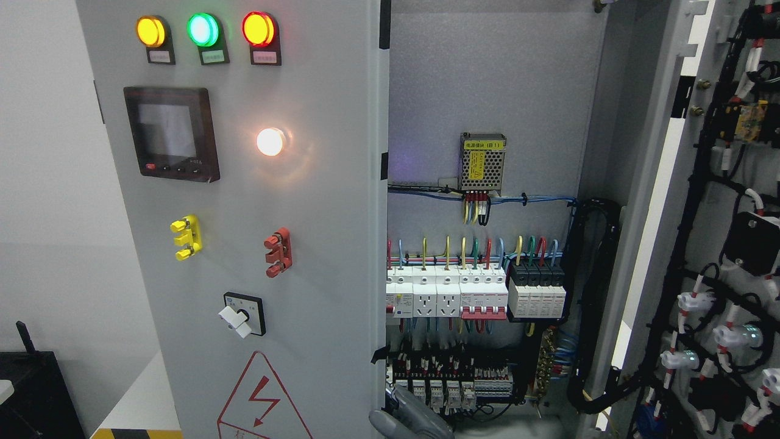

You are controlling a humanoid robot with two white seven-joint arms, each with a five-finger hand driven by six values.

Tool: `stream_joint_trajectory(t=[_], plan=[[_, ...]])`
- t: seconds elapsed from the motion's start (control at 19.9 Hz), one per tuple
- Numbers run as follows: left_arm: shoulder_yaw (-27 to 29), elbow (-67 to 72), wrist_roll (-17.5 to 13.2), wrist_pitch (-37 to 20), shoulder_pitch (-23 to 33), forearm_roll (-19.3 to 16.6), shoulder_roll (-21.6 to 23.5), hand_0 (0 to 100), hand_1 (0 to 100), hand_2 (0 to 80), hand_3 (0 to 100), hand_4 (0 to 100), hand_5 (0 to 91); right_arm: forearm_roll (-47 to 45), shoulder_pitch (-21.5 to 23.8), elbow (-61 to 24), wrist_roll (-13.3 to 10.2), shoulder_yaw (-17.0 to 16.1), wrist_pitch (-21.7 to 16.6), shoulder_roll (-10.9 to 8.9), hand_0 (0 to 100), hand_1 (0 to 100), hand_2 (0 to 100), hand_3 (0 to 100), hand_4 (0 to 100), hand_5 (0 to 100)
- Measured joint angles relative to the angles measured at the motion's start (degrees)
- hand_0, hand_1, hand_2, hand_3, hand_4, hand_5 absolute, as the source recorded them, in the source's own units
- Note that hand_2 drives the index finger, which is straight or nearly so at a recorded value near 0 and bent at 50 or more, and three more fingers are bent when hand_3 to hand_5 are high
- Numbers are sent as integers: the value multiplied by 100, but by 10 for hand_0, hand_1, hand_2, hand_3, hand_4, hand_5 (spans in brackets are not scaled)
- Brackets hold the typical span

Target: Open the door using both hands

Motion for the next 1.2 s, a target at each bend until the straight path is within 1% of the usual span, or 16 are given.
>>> stream_joint_trajectory(t=[0.4, 0.7, 0.9, 1.1, 1.2], plan=[[0, 0, 0, 0, 0, 2, 0, 120, 389, 0, 0, 0, 0, -216, 58, -257, 62, 307, -1, 9, 120, 389, 0, 0, 0, 0], [0, 0, 0, 0, 0, 1, 0, 120, 389, 0, 0, 0, 0, -274, 66, -422, 71, 658, 2, 15, 120, 389, 0, 0, 0, 0], [0, 0, 0, 0, 0, 1, 0, 120, 389, 0, 0, 0, 0, -338, 66, -531, 301, 881, 5, 34, 120, 389, 0, 0, 0, 0], [0, 0, 0, 0, 0, 1, 0, 120, 389, 0, 0, 0, 0, -372, 66, -626, 336, 1108, 5, 62, 120, 389, 0, 0, 0, 0], [0, 0, 0, 0, 0, 3, 0, 120, 389, 0, 0, 0, 0, -379, 62, -663, 341, 1215, 57, 110, 120, 389, 0, 0, 0, 0]])
